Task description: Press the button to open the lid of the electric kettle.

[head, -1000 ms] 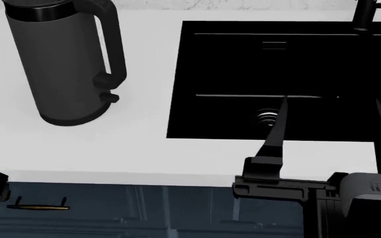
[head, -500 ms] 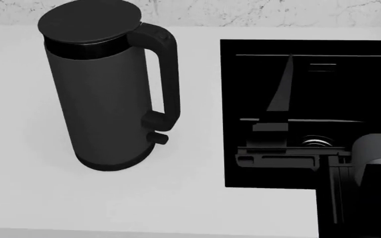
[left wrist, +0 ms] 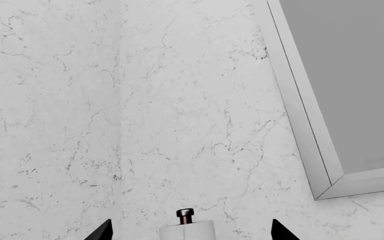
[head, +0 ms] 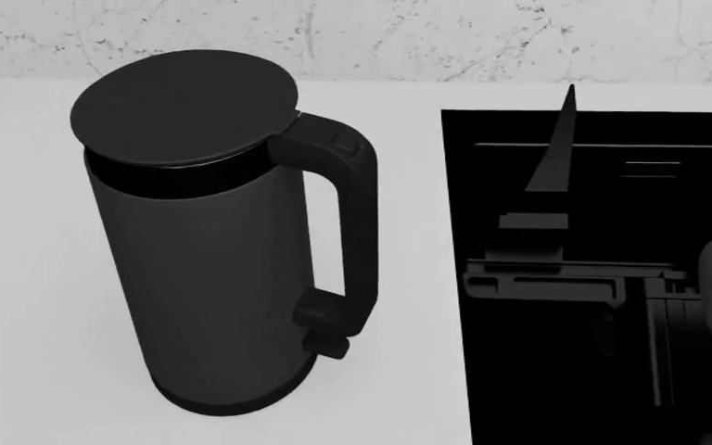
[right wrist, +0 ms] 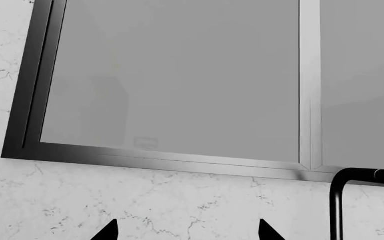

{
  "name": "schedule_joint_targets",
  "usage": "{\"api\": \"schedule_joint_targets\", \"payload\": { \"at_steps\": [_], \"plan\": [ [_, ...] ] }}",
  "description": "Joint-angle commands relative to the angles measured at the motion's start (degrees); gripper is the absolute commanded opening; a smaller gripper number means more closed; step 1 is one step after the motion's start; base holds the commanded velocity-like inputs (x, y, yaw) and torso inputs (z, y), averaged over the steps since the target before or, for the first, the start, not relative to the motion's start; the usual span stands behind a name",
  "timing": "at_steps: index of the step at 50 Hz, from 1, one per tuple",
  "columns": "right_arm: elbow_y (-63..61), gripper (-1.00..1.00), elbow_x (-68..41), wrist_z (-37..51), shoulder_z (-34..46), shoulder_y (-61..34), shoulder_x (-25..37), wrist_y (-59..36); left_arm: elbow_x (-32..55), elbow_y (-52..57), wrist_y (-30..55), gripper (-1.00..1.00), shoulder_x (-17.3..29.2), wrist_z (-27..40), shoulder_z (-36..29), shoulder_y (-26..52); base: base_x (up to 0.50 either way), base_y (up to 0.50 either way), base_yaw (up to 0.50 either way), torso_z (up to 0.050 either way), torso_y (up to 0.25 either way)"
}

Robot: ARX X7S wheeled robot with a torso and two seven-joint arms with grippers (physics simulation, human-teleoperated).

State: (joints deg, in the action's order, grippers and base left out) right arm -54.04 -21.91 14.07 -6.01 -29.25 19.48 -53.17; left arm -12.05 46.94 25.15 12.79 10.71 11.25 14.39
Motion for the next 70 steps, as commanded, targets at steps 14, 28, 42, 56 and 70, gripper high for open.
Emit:
{"api": "schedule_joint_targets", "payload": {
  "at_steps": [14,28,42,56,70],
  "plan": [
    [5.6,1.0,-4.7,-0.9,-7.2,-12.6,1.8,-15.2,0.8,1.4,1.3,1.0,-0.8,-1.3,1.6,-0.3,0.21,0.0,0.0,0.0,0.001],
    [28.7,-1.0,-40.1,9.5,4.8,-46.6,17.2,-36.7,0.5,2.3,2.3,1.0,-0.2,-1.4,0.9,-0.5,0.0,0.0,0.0,0.0,0.0],
    [49.7,-1.0,-64.7,5.7,20.2,-71.9,20.0,-35.9,0.5,2.3,1.9,1.0,0.6,-1.3,0.2,-0.7,0.0,0.0,0.0,0.0,0.0],
    [54.8,-1.0,-71.7,8.6,28.6,-76.7,16.6,-34.5,0.2,1.6,1.0,1.0,1.1,-0.9,-0.9,-1.2,0.0,0.0,0.0,0.0,0.0],
    [55.2,-1.0,-80.4,7.8,32.0,-77.3,16.9,-34.1,0.1,1.1,0.7,1.0,1.5,-0.6,-1.6,-1.2,0.0,0.0,0.0,0.0,0.0]
  ]
}}
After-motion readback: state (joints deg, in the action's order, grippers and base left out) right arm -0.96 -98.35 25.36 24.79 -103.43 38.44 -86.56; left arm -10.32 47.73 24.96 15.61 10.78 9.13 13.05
